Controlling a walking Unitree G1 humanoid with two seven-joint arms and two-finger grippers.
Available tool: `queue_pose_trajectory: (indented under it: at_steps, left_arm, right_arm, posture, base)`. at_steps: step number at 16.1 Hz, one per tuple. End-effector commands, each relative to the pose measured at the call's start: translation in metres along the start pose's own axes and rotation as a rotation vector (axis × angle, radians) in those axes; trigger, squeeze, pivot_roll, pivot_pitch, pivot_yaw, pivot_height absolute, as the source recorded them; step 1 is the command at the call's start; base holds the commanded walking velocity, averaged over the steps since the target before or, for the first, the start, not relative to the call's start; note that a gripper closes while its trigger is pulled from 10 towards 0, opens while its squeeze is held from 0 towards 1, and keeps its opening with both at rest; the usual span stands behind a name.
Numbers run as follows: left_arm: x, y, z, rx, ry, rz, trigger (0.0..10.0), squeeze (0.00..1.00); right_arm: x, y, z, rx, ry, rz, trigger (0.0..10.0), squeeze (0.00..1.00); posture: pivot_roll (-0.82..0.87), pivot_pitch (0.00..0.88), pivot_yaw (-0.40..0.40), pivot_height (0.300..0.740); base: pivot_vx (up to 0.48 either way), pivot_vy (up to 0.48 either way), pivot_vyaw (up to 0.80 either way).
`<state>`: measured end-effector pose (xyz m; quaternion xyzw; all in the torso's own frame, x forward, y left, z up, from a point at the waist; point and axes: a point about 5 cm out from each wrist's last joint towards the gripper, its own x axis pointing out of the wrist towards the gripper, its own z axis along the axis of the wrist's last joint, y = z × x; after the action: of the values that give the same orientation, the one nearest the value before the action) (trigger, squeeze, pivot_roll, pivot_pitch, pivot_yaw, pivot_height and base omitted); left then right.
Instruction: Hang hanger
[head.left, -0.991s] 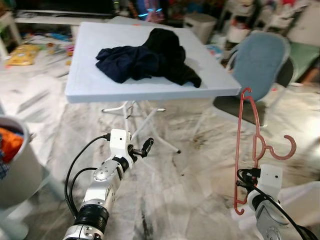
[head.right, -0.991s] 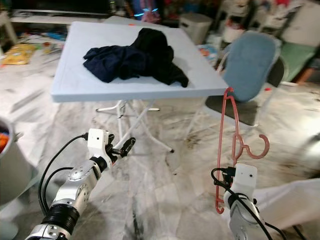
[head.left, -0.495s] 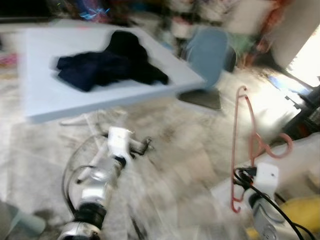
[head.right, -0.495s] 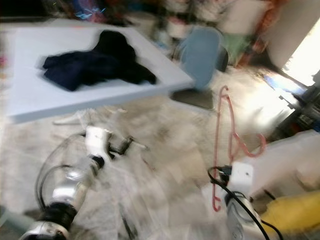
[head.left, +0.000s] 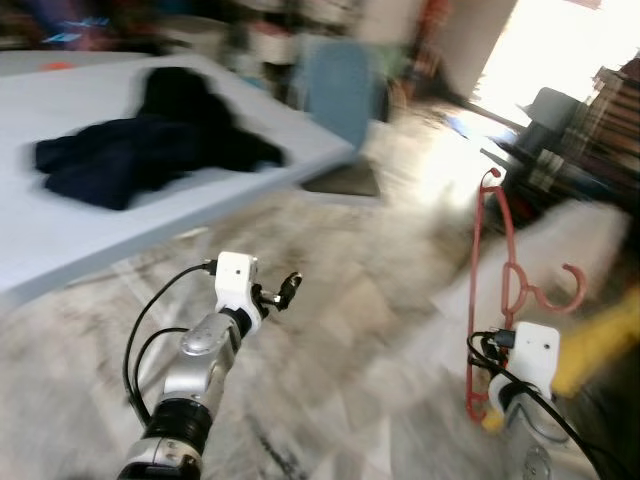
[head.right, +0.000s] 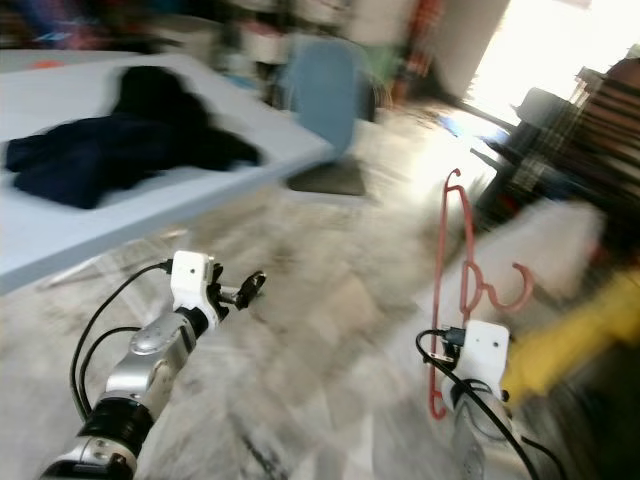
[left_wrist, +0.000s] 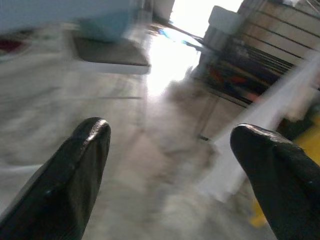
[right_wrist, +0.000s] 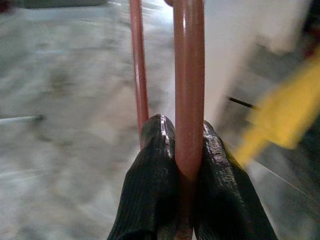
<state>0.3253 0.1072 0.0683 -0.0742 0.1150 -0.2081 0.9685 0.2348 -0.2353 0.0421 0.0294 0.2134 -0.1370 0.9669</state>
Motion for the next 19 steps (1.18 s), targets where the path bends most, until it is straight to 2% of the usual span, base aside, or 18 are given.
queue_pose_trajectory:
  at_steps: [1, 4, 6, 8, 9, 11, 13, 16, 17, 18, 19]
  left_arm:
    - [0.004, -0.008, 0.002, 0.023, 0.0, -0.035, 10.0, 0.0]
    - [0.005, -0.01, 0.0, 0.039, 0.011, -0.044, 10.0, 0.0]
    - [0.004, -0.01, -0.004, 0.1, 0.036, -0.069, 10.0, 0.0]
    - [0.003, -0.011, -0.003, 0.109, 0.021, -0.109, 10.0, 0.0]
    - [0.004, -0.011, -0.004, 0.107, 0.03, -0.115, 10.0, 0.0]
    - [0.005, -0.011, -0.008, 0.11, 0.056, -0.145, 10.0, 0.0]
    - [0.005, -0.01, -0.011, 0.12, 0.078, -0.148, 10.0, 0.0]
    - [0.006, -0.009, -0.014, 0.129, 0.101, -0.166, 10.0, 0.0]
    - [0.006, -0.009, -0.014, 0.134, 0.106, -0.171, 10.0, 0.0]
    - [0.007, -0.007, -0.013, 0.134, 0.109, -0.17, 10.0, 0.0]
    - [0.007, -0.006, -0.013, 0.13, 0.11, -0.167, 10.0, 0.0]
  right_arm:
    - [0.0, -0.004, 0.006, 0.0, -0.019, -0.034, 10.0, 0.0]
    - [-0.001, -0.007, -0.001, 0.017, 0.011, -0.077, 10.0, 0.0]
    - [0.0, -0.01, -0.004, 0.04, 0.037, -0.123, 10.0, 0.0]
    - [0.0, -0.011, -0.006, 0.069, 0.05, -0.136, 10.0, 0.0]
    - [0.0, -0.008, -0.008, 0.093, 0.071, -0.123, 10.0, 0.0]
    - [0.0, -0.006, -0.011, 0.066, 0.088, -0.138, 10.0, 0.0]
    - [0.0, -0.007, -0.014, 0.058, 0.107, -0.172, 10.0, 0.0]
    - [-0.003, -0.013, -0.019, 0.095, 0.128, -0.231, 10.0, 0.0]
    - [-0.005, -0.012, -0.02, 0.083, 0.124, -0.224, 10.0, 0.0]
    - [-0.008, -0.008, -0.019, 0.026, 0.095, -0.204, 10.0, 0.0]
    - [-0.01, -0.005, -0.019, 0.032, 0.096, -0.204, 10.0, 0.0]
  posture:
    - [0.14, 0.0, -0.13, 0.74]
    - [0.14, 0.0, -0.126, 0.74]
    - [0.14, 0.0, -0.122, 0.74]
    - [0.13, 0.0, -0.12, 0.74]
    - [0.13, 0.0, -0.118, 0.74]
    - [0.13, 0.0, -0.113, 0.74]
    - [0.11, 0.0, -0.099, 0.74]
    - [0.08, 0.0, -0.062, 0.74]
    - [0.07, 0.0, -0.056, 0.74]
    - [0.06, 0.0, -0.048, 0.74]
    - [0.05, 0.0, -0.043, 0.74]
  base:
    - [0.0, 0.371, -0.74]
    - [0.0, 0.197, -0.73]
    - [0.0, 0.0, 0.0]
    - [0.0, 0.0, 0.0]
    - [0.277, 0.0, 0.0]
    - [0.353, 0.0, -0.64]
    - [0.412, 0.0, 0.0]
    - [0.464, 0.0, 0.0]
    - [0.454, 0.0, 0.0]
    - [0.45, 0.0, 0.0]
    - [0.446, 0.0, 0.0]
